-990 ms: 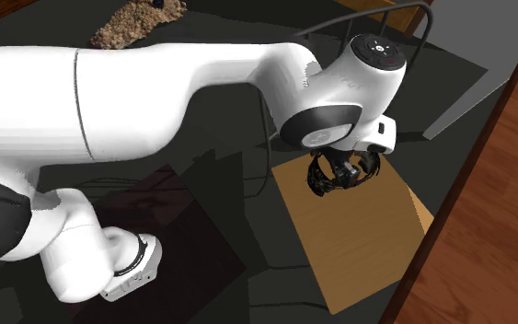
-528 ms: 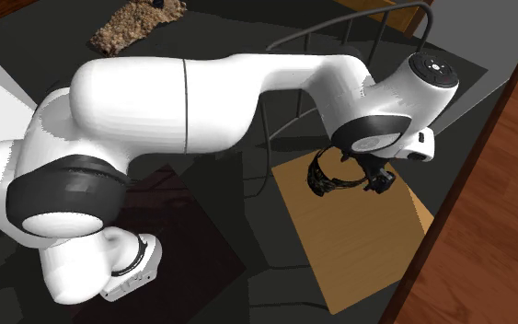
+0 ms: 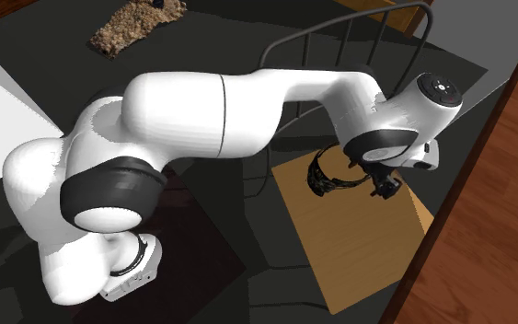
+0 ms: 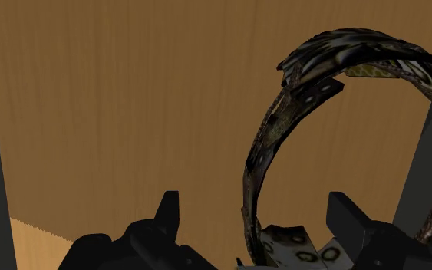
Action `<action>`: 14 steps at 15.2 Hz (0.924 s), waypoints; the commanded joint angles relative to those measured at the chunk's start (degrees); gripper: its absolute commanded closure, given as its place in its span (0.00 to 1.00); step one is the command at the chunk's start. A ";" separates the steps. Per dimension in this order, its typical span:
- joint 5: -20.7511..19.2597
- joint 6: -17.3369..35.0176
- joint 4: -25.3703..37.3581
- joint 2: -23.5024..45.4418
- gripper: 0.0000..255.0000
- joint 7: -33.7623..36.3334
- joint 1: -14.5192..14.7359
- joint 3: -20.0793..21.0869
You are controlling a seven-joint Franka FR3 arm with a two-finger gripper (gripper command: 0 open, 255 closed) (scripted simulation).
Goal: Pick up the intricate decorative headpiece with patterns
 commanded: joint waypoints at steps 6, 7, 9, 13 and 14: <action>0.17 1.87 -1.47 0.39 1.00 -0.05 0.09 0.12; 0.17 1.87 -1.46 0.40 1.00 -0.06 0.09 0.12; 0.17 1.86 -1.46 0.40 1.00 -0.06 0.09 0.12; 0.18 1.88 -1.44 0.44 1.00 -0.05 0.08 0.12; 0.11 1.20 -0.93 0.26 1.00 -0.01 0.07 0.08</action>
